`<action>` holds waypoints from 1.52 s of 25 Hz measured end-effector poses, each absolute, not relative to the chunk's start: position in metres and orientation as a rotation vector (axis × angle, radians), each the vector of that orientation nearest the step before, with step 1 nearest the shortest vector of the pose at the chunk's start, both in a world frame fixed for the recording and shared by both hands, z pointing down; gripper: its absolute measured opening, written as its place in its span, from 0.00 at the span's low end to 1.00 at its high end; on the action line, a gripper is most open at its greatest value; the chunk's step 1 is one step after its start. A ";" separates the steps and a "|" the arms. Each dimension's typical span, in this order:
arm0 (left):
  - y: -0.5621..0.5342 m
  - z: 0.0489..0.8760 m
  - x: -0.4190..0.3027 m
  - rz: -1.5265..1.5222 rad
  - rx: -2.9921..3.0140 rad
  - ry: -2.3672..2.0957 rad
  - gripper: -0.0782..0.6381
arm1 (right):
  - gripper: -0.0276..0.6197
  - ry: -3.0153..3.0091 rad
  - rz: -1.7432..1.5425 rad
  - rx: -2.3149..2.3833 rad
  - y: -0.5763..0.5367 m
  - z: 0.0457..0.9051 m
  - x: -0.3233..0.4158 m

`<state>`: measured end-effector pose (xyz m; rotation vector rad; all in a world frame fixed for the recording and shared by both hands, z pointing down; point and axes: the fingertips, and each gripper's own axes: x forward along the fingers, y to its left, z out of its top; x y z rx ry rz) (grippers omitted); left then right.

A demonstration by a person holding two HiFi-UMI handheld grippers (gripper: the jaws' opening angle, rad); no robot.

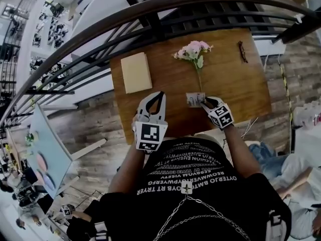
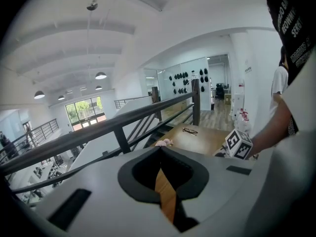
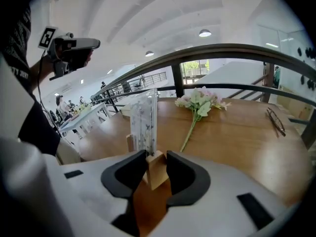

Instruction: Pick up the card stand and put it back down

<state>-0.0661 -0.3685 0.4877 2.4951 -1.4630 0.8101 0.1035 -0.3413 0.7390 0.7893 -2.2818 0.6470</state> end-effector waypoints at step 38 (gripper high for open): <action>-0.295 0.424 -0.010 0.405 2.629 -1.525 0.14 | 0.06 -2.417 0.206 1.379 -0.289 0.488 0.204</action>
